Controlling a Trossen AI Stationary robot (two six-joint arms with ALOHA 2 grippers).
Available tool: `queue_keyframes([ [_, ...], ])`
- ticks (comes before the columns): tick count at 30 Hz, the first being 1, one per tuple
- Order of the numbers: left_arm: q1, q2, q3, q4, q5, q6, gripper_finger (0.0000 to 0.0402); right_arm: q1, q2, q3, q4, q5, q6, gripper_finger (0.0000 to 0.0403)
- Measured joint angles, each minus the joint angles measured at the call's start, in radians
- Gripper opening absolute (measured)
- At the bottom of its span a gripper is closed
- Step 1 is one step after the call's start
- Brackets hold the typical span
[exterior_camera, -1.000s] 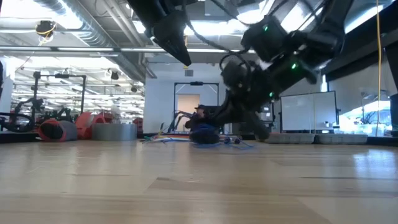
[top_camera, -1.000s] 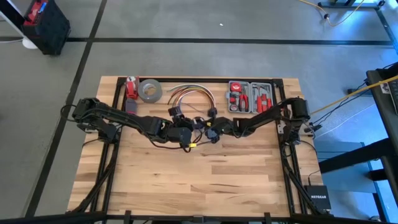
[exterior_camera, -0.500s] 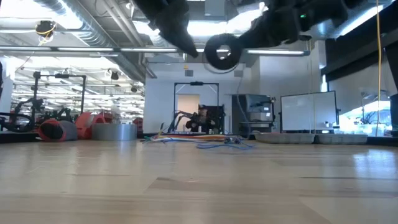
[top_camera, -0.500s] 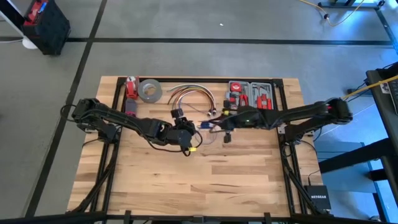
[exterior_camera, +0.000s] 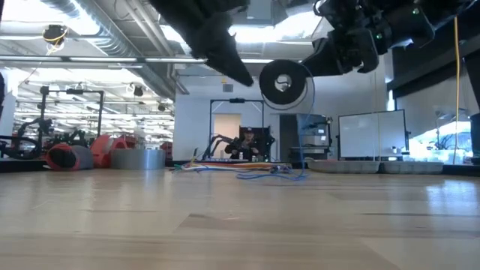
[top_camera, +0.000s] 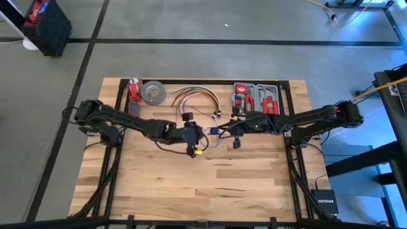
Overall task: Coil cords
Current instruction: Coil the blue wire on the black spool
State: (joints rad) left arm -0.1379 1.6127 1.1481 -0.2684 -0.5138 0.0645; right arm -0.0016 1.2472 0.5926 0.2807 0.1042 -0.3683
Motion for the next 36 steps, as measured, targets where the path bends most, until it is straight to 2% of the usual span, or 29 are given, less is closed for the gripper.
queue_keyframes([
  [3, 0.053, 0.0, -0.046, 0.149, 0.146, 0.013, 0.0141, 0.001, 0.0, 0.0, 0.002, 0.0, -0.002, 0.0001],
  [5, 0.081, 0.0, -0.064, 0.193, 0.195, 0.002, 0.0141, 0.001, 0.0, 0.0, -0.002, 0.007, -0.002, 0.0001],
  [12, 0.118, 0.0, -0.086, 0.216, 0.203, -0.049, 0.0141, 0.001, -0.001, 0.001, -0.02, 0.025, 0.001, 0.0001],
  [23, 0.02, -0.053, -0.086, 0.327, 0.193, 0.042, 0.0141, 0.002, -0.001, 0.002, -0.047, 0.011, 0.022, 0.0001],
  [36, 0.036, -0.034, -0.09, 0.33, 0.195, 0.05, 0.0141, 0.003, -0.001, 0.002, -0.013, -0.009, 0.022, 0.0001],
])
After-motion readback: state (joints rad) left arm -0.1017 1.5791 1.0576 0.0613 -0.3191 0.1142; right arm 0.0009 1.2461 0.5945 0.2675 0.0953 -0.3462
